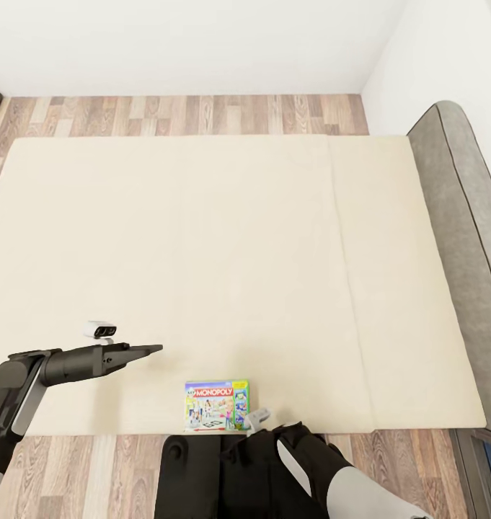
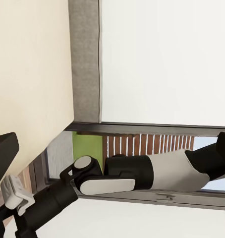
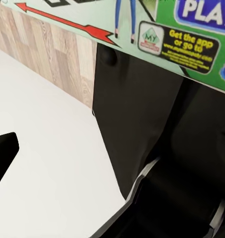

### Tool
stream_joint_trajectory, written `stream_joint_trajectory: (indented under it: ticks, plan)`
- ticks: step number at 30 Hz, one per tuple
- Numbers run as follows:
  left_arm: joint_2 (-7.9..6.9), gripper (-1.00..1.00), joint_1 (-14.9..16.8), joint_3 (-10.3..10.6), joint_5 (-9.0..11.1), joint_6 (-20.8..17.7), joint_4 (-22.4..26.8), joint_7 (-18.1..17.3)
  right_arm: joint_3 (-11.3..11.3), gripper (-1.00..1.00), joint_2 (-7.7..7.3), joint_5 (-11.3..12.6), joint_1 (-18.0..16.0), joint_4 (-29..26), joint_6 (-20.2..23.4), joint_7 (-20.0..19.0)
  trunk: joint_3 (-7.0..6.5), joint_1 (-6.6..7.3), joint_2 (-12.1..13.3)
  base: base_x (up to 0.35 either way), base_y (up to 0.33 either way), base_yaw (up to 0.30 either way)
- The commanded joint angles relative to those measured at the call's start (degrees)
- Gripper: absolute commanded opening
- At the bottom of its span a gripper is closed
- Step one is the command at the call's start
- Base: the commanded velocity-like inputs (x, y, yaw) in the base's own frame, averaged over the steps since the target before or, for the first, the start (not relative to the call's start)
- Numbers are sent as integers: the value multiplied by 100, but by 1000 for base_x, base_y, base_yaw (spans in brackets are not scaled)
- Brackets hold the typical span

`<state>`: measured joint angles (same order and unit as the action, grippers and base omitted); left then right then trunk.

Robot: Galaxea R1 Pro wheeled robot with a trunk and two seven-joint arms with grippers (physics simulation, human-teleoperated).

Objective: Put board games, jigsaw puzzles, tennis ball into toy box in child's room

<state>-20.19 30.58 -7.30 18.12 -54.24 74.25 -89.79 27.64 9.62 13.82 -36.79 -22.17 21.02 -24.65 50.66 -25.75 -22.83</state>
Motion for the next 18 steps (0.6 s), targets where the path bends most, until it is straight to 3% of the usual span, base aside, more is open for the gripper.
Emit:
stream_joint_trajectory:
  ticks: [1,18]
  plan:
    - [-2,100,1,1,-1,-61,2,-21,32,100,-4,59,-3,-6,28,11,8,-3,-9,0,0,0]
    - [-2,100,1,4,-7,-61,2,-21,31,100,3,47,-9,-15,-191,66,17,-3,-9,0,0,0]
